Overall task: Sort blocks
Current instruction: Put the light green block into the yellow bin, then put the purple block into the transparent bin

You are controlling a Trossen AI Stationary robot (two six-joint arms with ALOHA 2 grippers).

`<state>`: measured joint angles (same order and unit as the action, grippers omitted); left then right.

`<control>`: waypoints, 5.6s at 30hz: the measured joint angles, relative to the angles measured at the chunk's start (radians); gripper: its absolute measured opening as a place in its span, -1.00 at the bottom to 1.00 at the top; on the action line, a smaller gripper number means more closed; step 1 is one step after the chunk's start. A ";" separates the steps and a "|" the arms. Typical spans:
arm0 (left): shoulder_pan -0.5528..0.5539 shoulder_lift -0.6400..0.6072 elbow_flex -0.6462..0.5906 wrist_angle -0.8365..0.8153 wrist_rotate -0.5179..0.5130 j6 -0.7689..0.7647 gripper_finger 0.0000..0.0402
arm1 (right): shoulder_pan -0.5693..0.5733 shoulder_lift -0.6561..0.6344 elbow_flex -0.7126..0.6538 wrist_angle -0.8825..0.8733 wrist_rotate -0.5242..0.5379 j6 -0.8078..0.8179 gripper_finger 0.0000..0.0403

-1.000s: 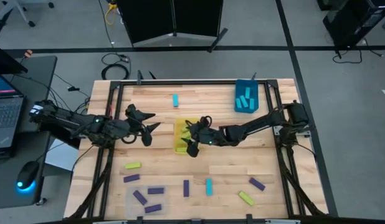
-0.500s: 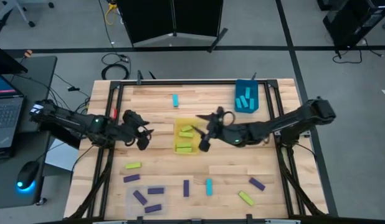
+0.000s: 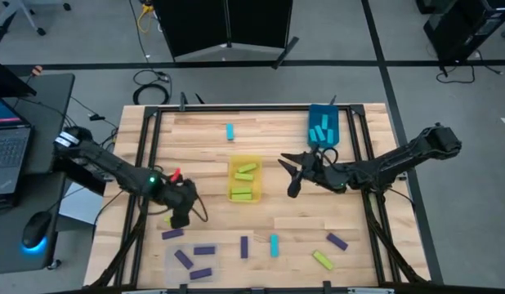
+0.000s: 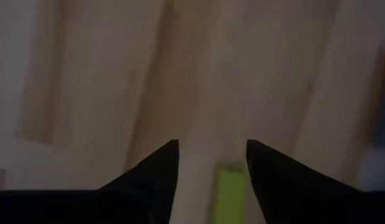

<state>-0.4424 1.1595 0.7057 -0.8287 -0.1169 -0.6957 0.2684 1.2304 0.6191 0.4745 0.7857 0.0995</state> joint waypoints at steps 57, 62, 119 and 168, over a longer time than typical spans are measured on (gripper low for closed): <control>-0.265 0.205 -0.094 0.021 -0.035 -0.252 -0.49 | 0.018 -0.016 -0.043 0.049 0.044 -0.023 -0.43; -0.263 0.207 -0.023 -0.107 -0.110 -0.252 -0.49 | 0.018 -0.016 -0.043 0.049 0.043 -0.024 -0.43; 0.367 0.160 0.192 0.709 -0.361 0.523 0.34 | 0.113 0.000 -0.002 -0.265 -0.181 0.274 -0.42; 0.362 -0.109 0.188 0.594 -0.475 0.602 0.27 | 0.713 0.465 0.310 -1.286 -0.702 1.540 0.37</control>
<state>-0.0807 1.0501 0.8932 -0.2351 -0.5917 -0.0937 0.9810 1.6952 0.9287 -0.8113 0.0841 1.6398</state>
